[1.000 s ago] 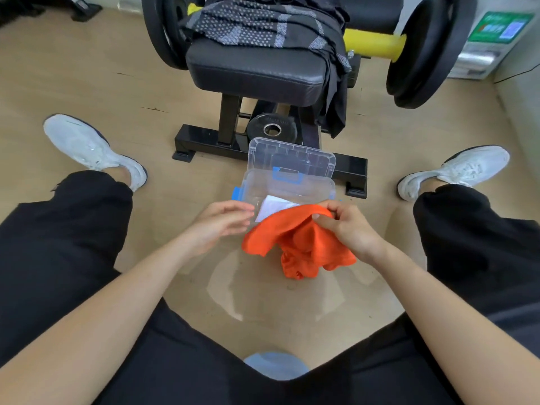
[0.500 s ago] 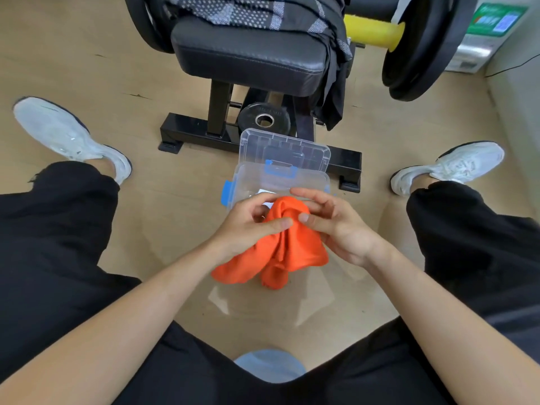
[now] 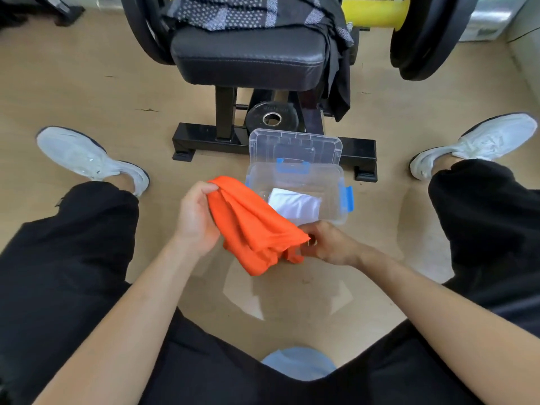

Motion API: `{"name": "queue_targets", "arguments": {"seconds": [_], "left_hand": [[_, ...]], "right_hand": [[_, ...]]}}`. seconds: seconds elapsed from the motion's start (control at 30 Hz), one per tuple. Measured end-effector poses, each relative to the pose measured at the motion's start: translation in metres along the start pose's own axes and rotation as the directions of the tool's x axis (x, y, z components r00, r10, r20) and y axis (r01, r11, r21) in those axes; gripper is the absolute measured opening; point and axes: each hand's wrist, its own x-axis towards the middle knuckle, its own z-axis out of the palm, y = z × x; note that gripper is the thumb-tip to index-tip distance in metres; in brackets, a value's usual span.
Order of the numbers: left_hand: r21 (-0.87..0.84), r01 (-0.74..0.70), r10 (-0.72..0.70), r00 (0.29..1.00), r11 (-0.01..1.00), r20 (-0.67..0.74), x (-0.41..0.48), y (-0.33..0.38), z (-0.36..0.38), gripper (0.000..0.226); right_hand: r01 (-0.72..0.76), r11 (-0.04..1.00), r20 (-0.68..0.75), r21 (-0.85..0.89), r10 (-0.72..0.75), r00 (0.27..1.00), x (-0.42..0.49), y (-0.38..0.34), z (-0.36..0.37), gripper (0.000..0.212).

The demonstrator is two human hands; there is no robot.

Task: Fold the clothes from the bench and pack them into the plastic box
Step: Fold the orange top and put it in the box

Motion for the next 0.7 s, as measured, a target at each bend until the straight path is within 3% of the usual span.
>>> {"name": "queue_targets", "arguments": {"seconds": [0.07, 0.13, 0.2, 0.27, 0.37, 0.43, 0.53, 0.63, 0.7], "left_hand": [[-0.013, -0.024, 0.024, 0.999, 1.000, -0.034, -0.004, 0.007, -0.005, 0.047], [-0.011, 0.003, -0.004, 0.998, 1.000, -0.063, -0.009, 0.007, -0.005, 0.050], [0.018, 0.024, -0.023, 0.998, 1.000, -0.050, -0.013, 0.003, -0.001, 0.033], [0.018, 0.024, -0.023, 0.999, 1.000, -0.026, -0.012, -0.004, -0.001, 0.010], [0.019, 0.030, -0.029, 0.999, 0.999, -0.028, -0.010, -0.010, -0.010, 0.016], [0.070, 0.005, -0.006, 1.000, 0.998, 0.019, -0.012, -0.014, -0.009, 0.016], [0.377, -0.114, 0.109, 0.993, 0.919, 0.035, -0.014, -0.023, -0.004, 0.039], [0.551, -0.194, 0.195, 0.979, 0.812, 0.058, -0.014, -0.022, -0.007, 0.043], [0.541, -0.210, 0.185, 0.978, 0.814, 0.100, -0.016, -0.010, -0.017, 0.041]], "right_hand": [[-0.021, 1.000, -0.060, 0.001, 0.021, 0.998, 0.001, 0.004, -0.001, 0.017], [-0.051, 0.989, -0.076, 0.142, 0.062, 0.995, 0.001, -0.004, 0.000, 0.043], [-0.063, 0.956, 0.057, 0.285, 0.049, 0.997, 0.001, -0.020, 0.002, 0.071], [-0.038, 0.914, 0.149, 0.404, -0.025, 0.989, 0.003, -0.032, 0.005, 0.078], [0.000, 0.821, 0.066, 0.571, -0.046, 0.997, 0.005, -0.045, 0.006, 0.061], [0.015, 0.813, 0.010, 0.582, -0.026, 1.000, 0.007, -0.053, 0.011, 0.042], [0.071, 0.833, -0.028, 0.549, -0.067, 0.997, 0.006, -0.062, 0.024, 0.023], [0.041, 0.806, 0.044, 0.590, -0.083, 0.996, -0.003, -0.071, 0.026, 0.027], [0.054, 0.855, -0.091, 0.516, -0.008, 0.996, -0.002, -0.061, 0.020, 0.030]]}}
